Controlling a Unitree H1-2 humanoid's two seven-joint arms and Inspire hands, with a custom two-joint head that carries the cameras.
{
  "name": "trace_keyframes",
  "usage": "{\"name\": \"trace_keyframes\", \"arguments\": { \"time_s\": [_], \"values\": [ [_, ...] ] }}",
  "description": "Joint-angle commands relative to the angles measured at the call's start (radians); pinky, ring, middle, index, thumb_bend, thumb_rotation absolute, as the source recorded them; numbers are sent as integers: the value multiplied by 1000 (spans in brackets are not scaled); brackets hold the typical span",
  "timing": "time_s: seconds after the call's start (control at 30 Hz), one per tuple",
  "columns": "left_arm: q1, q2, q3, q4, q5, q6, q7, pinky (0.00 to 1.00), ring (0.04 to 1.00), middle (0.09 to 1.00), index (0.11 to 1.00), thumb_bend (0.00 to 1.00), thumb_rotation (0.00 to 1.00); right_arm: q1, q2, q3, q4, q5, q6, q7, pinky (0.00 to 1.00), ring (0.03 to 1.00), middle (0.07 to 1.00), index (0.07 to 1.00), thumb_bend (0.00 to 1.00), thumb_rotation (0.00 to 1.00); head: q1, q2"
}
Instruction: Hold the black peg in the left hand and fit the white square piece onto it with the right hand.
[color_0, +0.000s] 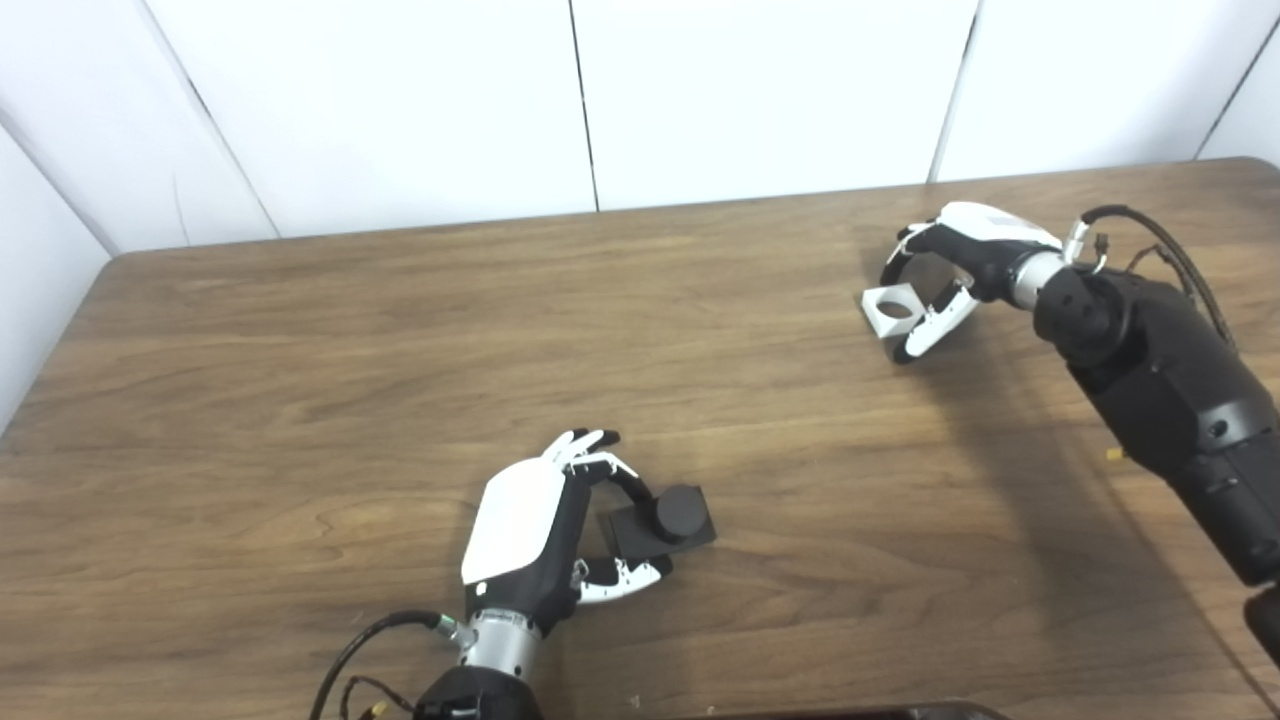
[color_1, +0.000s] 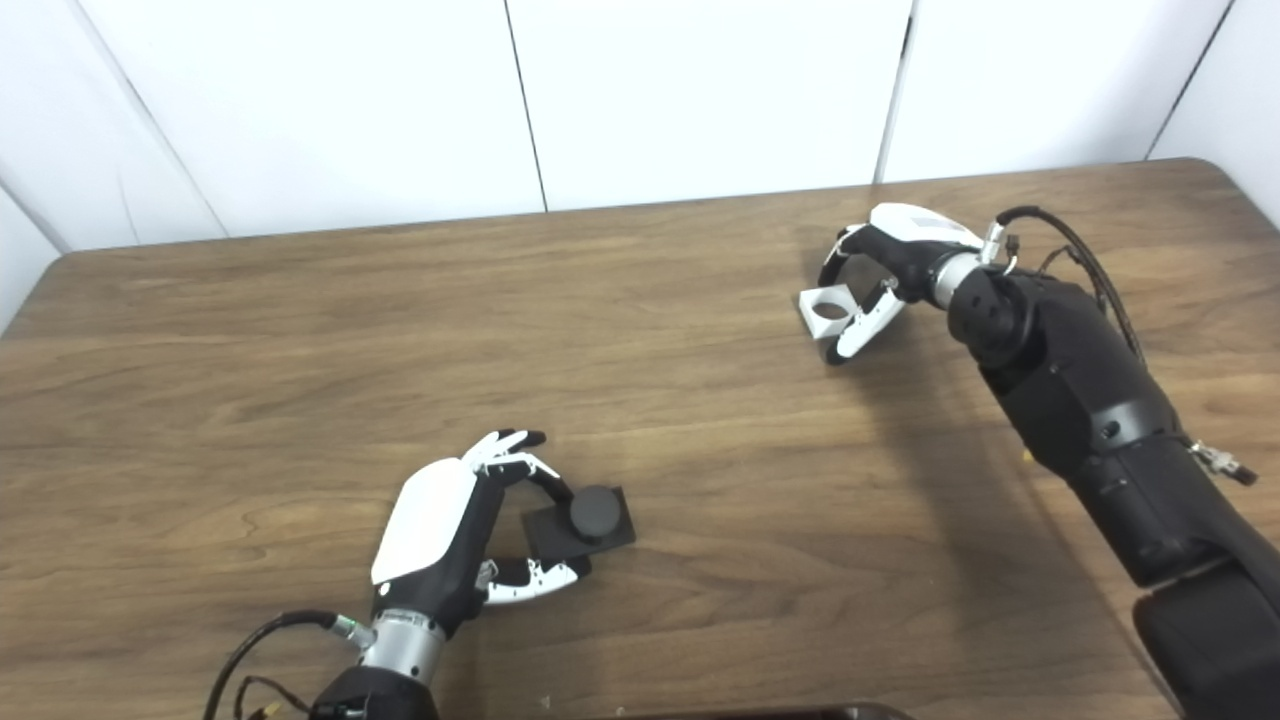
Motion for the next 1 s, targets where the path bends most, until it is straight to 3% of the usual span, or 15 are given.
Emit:
{"name": "trace_keyframes", "arguments": {
  "time_s": [0.0, 0.3, 0.4, 0.43, 0.97],
  "values": [
    [19, -35, -22, 19, 5, 4, -27, 819, 932, 873, 494, 502, 73, -56, 3, 7, -2, -1, -18, 6, 963, 999, 935, 686, 806, 215, -1, 2],
    [20, -42, -26, 27, 0, 4, -12, 824, 932, 872, 494, 503, 72, -74, 2, 16, 37, 7, -47, -4, 943, 979, 915, 628, 768, 164, -1, 3],
    [23, -43, -27, 32, -9, -2, -1, 820, 928, 870, 493, 504, 72, -74, 1, 9, 44, 19, -57, -11, 947, 977, 912, 516, 564, 144, 1, 2],
    [23, -43, -27, 34, -8, -3, 2, 817, 926, 869, 493, 504, 72, -74, 1, 8, 46, 19, -61, -12, 946, 977, 911, 505, 544, 143, 1, 2],
    [21, -42, -28, 34, -16, 2, 3, 822, 934, 874, 494, 503, 72, -76, -3, 5, 58, 23, -78, -22, 926, 973, 905, 493, 522, 139, 2, 5]
  ]
}}
